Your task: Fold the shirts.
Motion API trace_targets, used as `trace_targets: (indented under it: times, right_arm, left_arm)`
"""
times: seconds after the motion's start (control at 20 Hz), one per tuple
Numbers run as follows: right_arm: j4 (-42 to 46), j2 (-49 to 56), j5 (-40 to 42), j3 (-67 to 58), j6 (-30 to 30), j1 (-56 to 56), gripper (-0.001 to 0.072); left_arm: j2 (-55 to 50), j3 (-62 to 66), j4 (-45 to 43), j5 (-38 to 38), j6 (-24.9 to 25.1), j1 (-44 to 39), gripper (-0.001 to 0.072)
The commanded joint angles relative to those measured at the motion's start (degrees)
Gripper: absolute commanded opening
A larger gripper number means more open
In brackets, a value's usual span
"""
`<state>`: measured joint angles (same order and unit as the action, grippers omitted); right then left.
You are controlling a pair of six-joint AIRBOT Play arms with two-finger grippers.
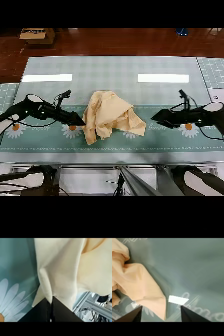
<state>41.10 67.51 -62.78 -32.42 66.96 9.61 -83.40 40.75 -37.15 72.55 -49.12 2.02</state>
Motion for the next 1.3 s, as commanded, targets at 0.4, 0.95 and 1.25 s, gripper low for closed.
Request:
trace_targets:
  times: [0.4, 0.95, 1.25]
  right_arm:
    - [-5.4, 6.9, 14.6, 0.8, -0.2, -17.2, 0.0466]
    - [-4.3, -5.0, 1.3, -12.5, -4.5, -10.2, 0.0039]
    - [4.5, -23.1, 1.2, -32.0, 1.9, 6.4, 0.0038]
  left_arm:
    - [0.0, 0.0, 0.4, 0.1, 0.3, 0.2, 0.0019]
    - [12.2, 18.5, 3.5, 4.6, -1.4, 5.2, 0.0016]
    - [26.9, 44.4, 3.4, 3.2, -10.3, 17.8, 0.0016]
